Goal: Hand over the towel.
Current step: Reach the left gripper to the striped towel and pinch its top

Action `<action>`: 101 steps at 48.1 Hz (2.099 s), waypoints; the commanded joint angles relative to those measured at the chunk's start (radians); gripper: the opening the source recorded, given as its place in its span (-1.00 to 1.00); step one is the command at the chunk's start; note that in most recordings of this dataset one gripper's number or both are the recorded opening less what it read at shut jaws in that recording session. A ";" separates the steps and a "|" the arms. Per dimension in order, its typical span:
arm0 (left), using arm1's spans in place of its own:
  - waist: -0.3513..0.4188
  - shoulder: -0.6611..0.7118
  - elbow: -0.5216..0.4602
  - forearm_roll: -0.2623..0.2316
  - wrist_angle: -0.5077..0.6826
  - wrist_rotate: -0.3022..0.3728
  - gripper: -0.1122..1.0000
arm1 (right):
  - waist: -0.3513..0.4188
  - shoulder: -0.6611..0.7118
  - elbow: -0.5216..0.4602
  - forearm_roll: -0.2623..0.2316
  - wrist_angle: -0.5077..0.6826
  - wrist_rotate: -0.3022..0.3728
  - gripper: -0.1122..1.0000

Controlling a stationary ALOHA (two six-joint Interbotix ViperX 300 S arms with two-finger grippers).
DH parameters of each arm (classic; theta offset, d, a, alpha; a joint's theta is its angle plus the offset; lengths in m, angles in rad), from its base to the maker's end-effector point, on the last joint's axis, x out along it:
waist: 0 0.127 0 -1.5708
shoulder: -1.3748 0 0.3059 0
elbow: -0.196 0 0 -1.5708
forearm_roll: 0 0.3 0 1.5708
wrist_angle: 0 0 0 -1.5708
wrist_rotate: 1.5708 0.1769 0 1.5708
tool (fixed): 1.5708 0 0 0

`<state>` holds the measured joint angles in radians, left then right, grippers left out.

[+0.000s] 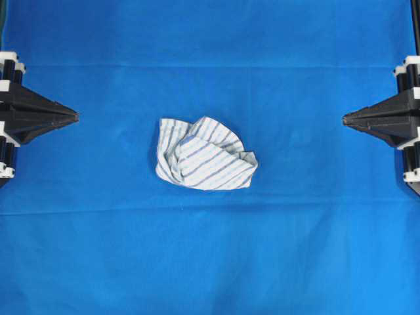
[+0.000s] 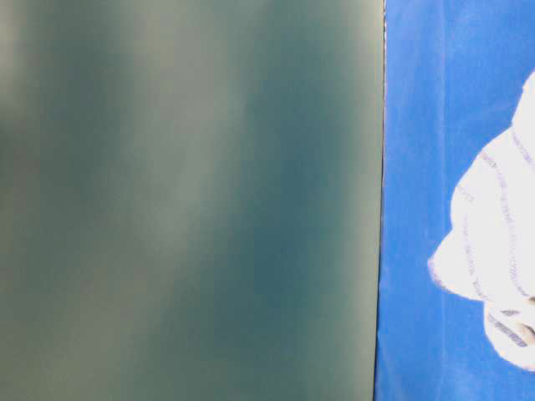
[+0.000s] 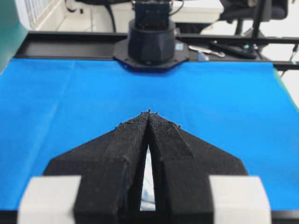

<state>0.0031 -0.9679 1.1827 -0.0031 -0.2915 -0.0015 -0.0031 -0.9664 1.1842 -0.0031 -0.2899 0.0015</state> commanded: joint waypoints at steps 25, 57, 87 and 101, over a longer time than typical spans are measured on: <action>-0.002 0.460 -0.259 -0.017 -0.006 0.003 -0.79 | -0.011 0.012 -0.044 0.002 0.040 0.002 -0.80; -0.002 1.035 -0.558 -0.028 0.227 -0.028 0.89 | -0.011 0.054 -0.038 0.002 0.040 0.000 -0.80; 0.002 1.137 -0.641 -0.023 0.380 -0.005 -0.15 | -0.011 0.067 -0.038 0.002 0.046 -0.005 -0.80; 0.002 1.028 -0.670 -0.021 0.402 -0.006 -0.70 | -0.011 0.067 -0.040 0.002 0.048 -0.005 -0.80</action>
<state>0.0031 0.1304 0.5430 -0.0276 0.1181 -0.0061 -0.0138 -0.9035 1.1658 -0.0031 -0.2393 -0.0015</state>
